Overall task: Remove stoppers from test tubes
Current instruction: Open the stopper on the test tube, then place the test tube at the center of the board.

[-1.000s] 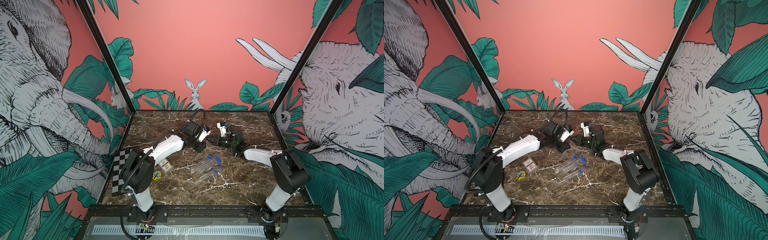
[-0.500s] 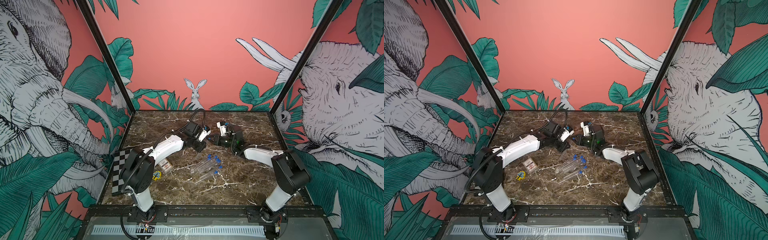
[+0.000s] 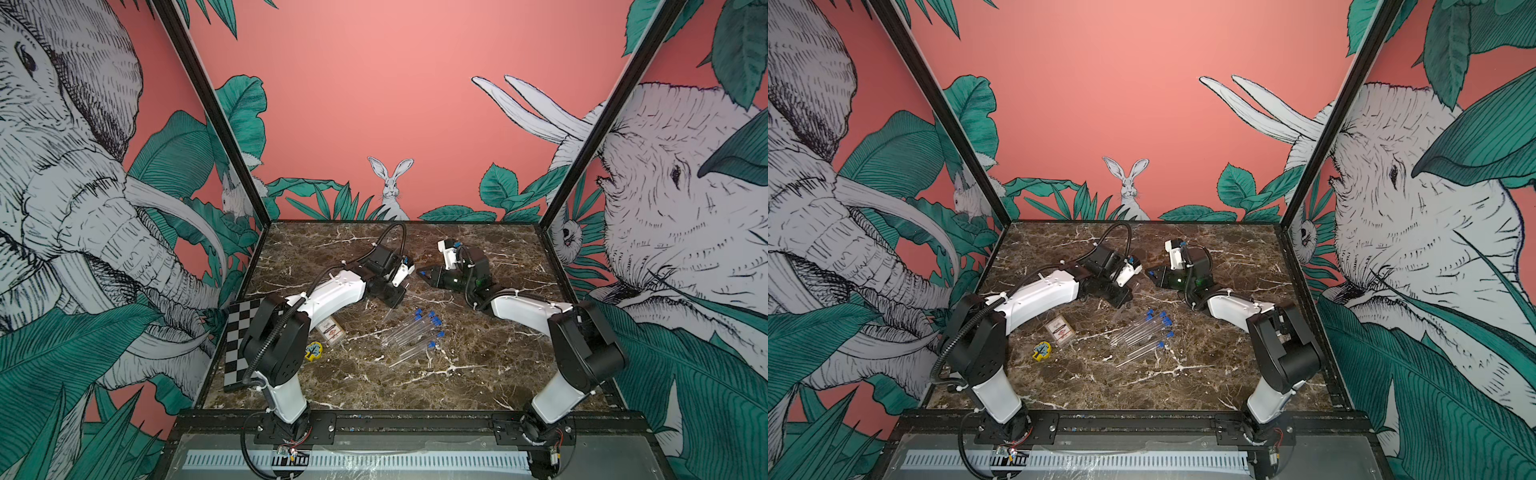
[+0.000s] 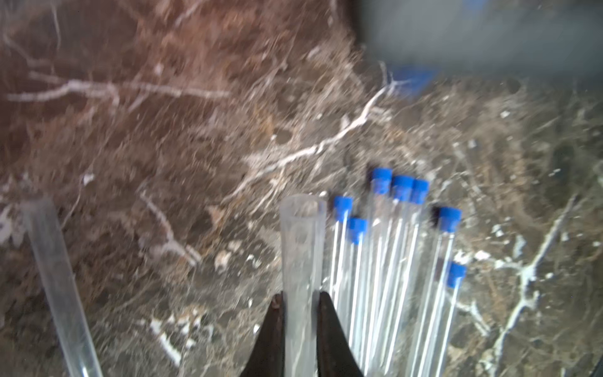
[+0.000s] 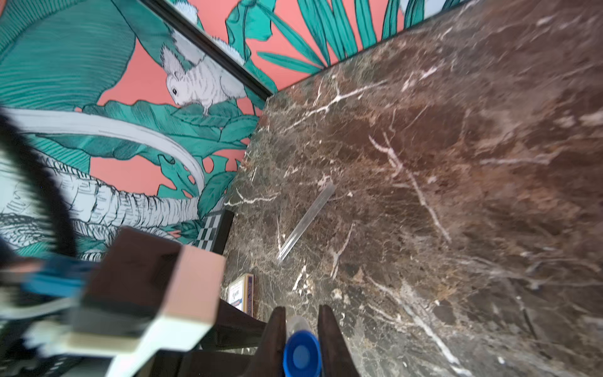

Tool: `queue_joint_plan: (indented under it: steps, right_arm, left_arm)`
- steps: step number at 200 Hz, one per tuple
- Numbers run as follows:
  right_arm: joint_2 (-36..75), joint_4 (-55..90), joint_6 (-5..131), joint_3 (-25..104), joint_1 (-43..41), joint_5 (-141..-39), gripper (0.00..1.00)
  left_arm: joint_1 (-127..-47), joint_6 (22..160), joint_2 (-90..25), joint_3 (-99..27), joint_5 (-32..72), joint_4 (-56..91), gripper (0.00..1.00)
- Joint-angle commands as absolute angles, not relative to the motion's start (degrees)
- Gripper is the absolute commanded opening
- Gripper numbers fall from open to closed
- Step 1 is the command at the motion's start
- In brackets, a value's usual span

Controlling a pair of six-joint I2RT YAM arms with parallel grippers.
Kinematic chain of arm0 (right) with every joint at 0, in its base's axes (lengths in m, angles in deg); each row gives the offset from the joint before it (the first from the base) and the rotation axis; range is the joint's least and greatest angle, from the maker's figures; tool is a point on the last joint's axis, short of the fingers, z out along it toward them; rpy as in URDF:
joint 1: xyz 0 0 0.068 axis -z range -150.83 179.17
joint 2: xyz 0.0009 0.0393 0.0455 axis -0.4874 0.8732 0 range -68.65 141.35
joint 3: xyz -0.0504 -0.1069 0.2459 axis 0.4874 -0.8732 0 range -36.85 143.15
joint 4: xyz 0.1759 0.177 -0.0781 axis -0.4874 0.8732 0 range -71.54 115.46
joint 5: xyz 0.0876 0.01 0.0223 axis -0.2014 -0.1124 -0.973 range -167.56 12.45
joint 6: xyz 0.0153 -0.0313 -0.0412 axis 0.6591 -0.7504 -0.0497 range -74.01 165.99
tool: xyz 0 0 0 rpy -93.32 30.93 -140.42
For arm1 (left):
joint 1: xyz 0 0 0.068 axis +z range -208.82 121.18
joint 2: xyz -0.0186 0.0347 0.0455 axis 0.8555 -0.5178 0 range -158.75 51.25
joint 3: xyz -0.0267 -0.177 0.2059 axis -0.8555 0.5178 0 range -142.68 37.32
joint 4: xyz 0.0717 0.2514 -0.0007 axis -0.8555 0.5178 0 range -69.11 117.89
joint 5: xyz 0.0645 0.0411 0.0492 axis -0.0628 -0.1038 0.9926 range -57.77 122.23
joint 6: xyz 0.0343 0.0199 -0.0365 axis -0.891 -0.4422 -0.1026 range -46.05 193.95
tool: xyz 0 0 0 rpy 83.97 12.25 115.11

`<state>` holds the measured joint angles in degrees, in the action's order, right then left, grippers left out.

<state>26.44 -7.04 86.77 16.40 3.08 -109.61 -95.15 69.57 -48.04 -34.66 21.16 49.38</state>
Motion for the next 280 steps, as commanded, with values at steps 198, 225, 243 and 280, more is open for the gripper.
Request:
queue_joint_plan:
  steps: [198, 225, 243, 280]
  right_arm:
    - [18.7, 15.0, 73.8, 18.5, 5.2, -98.2, 0.15]
    - [18.6, 16.2, 73.2, 18.6, 5.9, -97.4, 0.15]
    - [18.4, 16.7, 73.1, 18.3, 6.6, -97.3, 0.15]
    - [17.9, 17.5, 72.7, 18.3, 7.6, -97.1, 0.15]
  left_arm:
    - [-89.0, 71.2, -74.1, -68.5, 40.8, 72.8, 0.04]
    - [-88.9, 71.3, -76.8, -71.0, 41.8, 74.3, 0.05]
    - [-88.9, 71.4, -77.9, -71.1, 42.2, 74.4, 0.07]
    - [-88.8, 72.0, -78.9, -70.7, 41.8, 73.5, 0.12]
